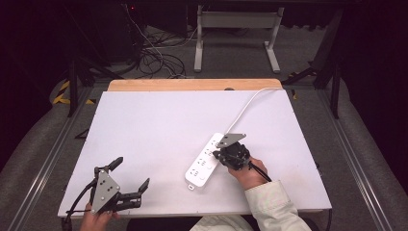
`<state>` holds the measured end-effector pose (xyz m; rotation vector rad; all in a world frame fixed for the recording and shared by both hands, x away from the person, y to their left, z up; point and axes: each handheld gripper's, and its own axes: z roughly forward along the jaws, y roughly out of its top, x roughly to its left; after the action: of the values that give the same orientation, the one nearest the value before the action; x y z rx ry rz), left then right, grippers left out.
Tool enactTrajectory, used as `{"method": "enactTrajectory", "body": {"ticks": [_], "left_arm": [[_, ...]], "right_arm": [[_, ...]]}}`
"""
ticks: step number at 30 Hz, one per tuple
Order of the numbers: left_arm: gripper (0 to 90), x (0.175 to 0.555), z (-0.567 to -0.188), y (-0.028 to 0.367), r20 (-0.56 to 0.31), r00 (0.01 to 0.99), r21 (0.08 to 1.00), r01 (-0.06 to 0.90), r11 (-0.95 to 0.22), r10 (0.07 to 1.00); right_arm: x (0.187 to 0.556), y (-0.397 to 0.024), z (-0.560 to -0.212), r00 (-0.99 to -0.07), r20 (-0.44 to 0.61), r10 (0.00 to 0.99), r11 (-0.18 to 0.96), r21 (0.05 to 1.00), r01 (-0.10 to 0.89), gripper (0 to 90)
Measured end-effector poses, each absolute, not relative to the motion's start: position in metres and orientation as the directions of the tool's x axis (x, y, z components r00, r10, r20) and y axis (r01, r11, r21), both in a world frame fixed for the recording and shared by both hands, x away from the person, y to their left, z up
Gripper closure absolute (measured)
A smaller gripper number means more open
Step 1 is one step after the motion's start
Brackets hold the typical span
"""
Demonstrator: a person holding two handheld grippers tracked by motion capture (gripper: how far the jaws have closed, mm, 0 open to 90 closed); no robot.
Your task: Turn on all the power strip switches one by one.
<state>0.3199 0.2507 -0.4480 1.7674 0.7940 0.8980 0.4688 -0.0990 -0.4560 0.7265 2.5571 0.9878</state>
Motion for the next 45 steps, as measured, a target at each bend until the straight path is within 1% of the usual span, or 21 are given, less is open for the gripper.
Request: {"method": "enactTrajectory", "body": {"ticks": [10,15,18,20,23,26,38,40,45], "left_arm": [[2.4,0.32,-0.448,0.25,0.219,0.518,0.939,0.118,-0.323,0.827],[2.4,0.319,-0.448,0.25,0.221,0.518,0.938,0.119,-0.325,0.826],[2.2,0.319,-0.448,0.251,0.217,0.519,0.939,0.12,-0.322,0.827],[2.2,0.32,-0.448,0.251,0.215,0.519,0.94,0.119,-0.318,0.828],[2.3,0.321,-0.448,0.252,0.208,0.519,0.941,0.124,-0.314,0.829],[2.2,0.32,-0.448,0.251,0.213,0.519,0.941,0.12,-0.317,0.828],[2.2,0.321,-0.448,0.251,0.222,0.517,0.938,0.118,-0.325,0.827],[2.2,0.32,-0.448,0.251,0.212,0.518,0.94,0.124,-0.318,0.829],[2.3,0.321,-0.448,0.251,0.213,0.518,0.939,0.125,-0.32,0.828]], "right_arm": [[0.469,-0.099,-0.458,-0.823,-0.095,0.56,0.631,0.693,0.349,90.0],[0.468,-0.098,-0.458,-0.825,-0.118,0.552,0.647,0.685,0.335,90.0],[0.466,-0.099,-0.452,-0.828,-0.12,0.548,0.633,0.706,0.317,90.0],[0.462,-0.102,-0.441,-0.833,-0.105,0.543,0.577,0.767,0.28,90.0],[0.459,-0.105,-0.429,-0.83,-0.103,0.548,0.546,0.796,0.261,90.0],[0.459,-0.106,-0.431,-0.829,-0.107,0.549,0.56,0.784,0.269,90.0],[0.46,-0.109,-0.427,-0.83,-0.101,0.548,0.542,0.799,0.26,90.0],[0.461,-0.11,-0.425,-0.828,-0.104,0.551,0.539,0.802,0.258,90.0],[0.47,-0.115,-0.427,-0.802,-0.097,0.59,0.526,0.8,0.29,90.0]]}}
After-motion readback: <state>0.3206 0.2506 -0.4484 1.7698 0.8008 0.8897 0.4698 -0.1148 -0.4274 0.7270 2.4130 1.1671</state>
